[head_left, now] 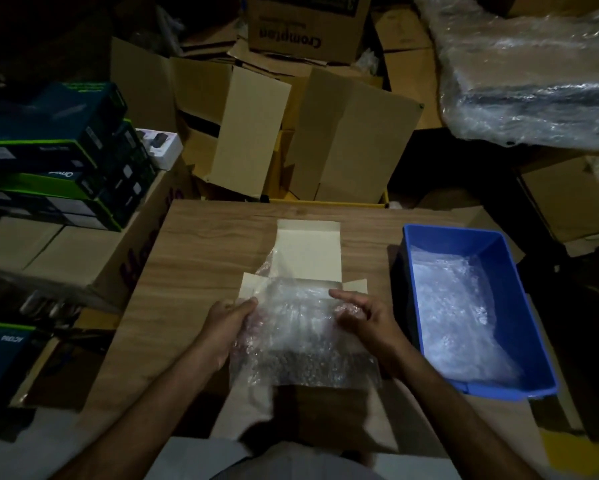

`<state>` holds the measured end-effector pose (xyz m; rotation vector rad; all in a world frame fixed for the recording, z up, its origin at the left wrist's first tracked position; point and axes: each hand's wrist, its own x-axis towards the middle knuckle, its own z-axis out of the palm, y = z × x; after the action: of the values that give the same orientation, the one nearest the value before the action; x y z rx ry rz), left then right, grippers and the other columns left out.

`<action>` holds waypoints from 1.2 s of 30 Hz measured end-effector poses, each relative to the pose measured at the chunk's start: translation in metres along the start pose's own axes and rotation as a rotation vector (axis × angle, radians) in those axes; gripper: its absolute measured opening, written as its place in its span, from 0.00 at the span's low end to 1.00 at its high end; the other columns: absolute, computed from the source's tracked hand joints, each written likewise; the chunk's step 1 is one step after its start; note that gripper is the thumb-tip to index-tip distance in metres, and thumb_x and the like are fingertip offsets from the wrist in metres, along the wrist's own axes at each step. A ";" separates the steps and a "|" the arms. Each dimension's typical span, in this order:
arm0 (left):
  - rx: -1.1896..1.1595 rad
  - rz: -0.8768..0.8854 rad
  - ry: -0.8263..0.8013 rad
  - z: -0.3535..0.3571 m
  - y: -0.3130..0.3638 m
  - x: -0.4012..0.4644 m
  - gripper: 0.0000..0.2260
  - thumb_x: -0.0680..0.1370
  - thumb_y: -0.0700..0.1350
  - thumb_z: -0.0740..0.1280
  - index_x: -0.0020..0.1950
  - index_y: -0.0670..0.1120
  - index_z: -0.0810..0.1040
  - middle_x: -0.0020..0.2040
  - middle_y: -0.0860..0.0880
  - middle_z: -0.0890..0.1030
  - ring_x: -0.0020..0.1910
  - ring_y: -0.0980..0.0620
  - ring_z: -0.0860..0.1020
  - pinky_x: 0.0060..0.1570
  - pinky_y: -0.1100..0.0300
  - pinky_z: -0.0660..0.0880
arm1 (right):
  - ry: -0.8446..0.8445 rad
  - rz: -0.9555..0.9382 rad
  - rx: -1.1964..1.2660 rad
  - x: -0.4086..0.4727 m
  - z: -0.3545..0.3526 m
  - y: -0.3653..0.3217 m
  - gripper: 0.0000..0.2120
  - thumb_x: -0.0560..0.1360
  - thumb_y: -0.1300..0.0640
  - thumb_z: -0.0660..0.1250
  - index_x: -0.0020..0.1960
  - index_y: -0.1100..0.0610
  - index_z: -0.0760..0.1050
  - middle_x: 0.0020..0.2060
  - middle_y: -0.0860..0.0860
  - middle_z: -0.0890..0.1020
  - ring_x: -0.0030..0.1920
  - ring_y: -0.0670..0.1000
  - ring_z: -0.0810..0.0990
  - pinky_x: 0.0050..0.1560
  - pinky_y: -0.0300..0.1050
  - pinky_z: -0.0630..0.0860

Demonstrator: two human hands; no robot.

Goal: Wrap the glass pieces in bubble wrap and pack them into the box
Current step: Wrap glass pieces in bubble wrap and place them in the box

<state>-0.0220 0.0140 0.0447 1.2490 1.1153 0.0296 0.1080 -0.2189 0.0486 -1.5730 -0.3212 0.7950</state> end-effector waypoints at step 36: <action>-0.040 0.287 -0.354 -0.003 0.013 -0.007 0.16 0.74 0.42 0.75 0.61 0.43 0.80 0.58 0.35 0.83 0.53 0.41 0.83 0.49 0.51 0.83 | -0.252 0.296 0.136 0.018 -0.050 0.002 0.30 0.65 0.54 0.85 0.65 0.58 0.80 0.60 0.55 0.85 0.62 0.55 0.83 0.63 0.52 0.80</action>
<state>-0.0210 0.0175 0.0589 1.3099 0.6239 0.0458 0.1530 -0.2464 0.0407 -1.4109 -0.2117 1.2248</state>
